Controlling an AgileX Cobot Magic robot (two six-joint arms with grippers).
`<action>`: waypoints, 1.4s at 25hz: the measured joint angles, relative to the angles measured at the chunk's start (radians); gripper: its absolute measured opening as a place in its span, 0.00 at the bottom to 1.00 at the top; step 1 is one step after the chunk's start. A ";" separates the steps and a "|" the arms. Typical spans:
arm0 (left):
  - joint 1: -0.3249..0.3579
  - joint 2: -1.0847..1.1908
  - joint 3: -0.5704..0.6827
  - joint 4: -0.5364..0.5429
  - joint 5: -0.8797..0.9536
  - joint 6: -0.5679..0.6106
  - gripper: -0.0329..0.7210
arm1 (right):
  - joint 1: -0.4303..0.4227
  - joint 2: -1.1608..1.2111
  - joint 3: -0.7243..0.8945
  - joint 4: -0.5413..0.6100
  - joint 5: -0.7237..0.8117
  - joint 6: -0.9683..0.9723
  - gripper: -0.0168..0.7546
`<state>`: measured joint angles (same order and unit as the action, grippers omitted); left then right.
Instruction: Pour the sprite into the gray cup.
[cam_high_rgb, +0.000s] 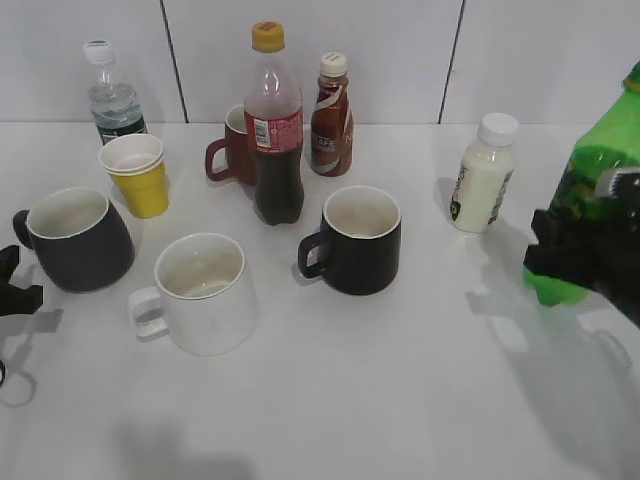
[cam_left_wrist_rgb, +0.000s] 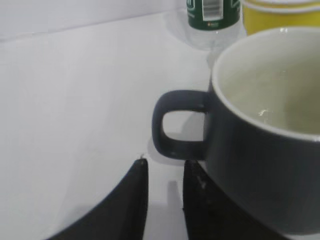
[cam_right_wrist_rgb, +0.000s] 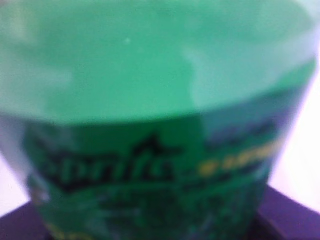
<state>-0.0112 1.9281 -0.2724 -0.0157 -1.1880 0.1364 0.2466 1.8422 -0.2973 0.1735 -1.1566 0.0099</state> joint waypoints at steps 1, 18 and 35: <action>0.000 -0.010 0.002 -0.007 0.002 0.000 0.31 | 0.000 0.021 0.000 0.000 0.000 0.000 0.56; 0.000 -0.193 0.005 -0.006 0.094 0.000 0.33 | 0.000 0.020 -0.001 -0.001 -0.056 0.014 0.80; 0.000 -0.620 0.006 -0.006 0.276 0.000 0.36 | 0.000 -0.392 -0.001 -0.002 -0.014 -0.137 0.80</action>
<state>-0.0112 1.3086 -0.2667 -0.0220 -0.9122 0.1364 0.2466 1.4506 -0.2985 0.1712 -1.1706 -0.1276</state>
